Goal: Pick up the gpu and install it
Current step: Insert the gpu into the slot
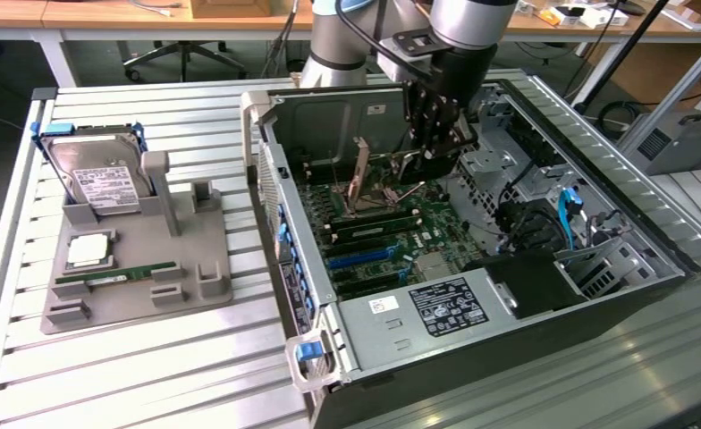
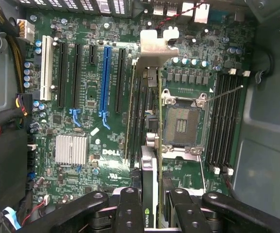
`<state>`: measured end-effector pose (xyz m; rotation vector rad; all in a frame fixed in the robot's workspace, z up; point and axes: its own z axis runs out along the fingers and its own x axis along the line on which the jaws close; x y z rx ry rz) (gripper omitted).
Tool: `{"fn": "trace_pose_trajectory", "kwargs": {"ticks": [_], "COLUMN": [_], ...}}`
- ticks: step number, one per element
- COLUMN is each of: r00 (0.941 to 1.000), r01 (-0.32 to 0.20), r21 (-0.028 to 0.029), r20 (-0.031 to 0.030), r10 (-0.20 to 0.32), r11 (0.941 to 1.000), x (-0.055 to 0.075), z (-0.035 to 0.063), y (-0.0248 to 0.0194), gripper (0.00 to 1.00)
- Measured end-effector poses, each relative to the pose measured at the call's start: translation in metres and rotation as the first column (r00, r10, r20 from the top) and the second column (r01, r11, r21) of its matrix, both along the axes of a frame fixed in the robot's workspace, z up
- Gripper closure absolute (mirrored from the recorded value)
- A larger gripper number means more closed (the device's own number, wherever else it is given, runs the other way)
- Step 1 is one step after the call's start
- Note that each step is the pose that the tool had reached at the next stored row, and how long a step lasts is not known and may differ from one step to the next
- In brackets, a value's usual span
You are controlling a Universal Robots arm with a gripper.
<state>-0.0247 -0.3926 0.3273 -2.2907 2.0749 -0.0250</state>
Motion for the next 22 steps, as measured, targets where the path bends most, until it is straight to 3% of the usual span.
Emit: {"fn": "trace_pose_trajectory", "kwargs": {"ticks": [22], "r00": [1.0], "r01": [0.0], "r21": [-0.0001], "r20": [0.0], "r10": [0.0], "r11": [1.0], "x": [0.0], "z": [-0.0047], "y": [-0.0032], "gripper": [0.73]}}
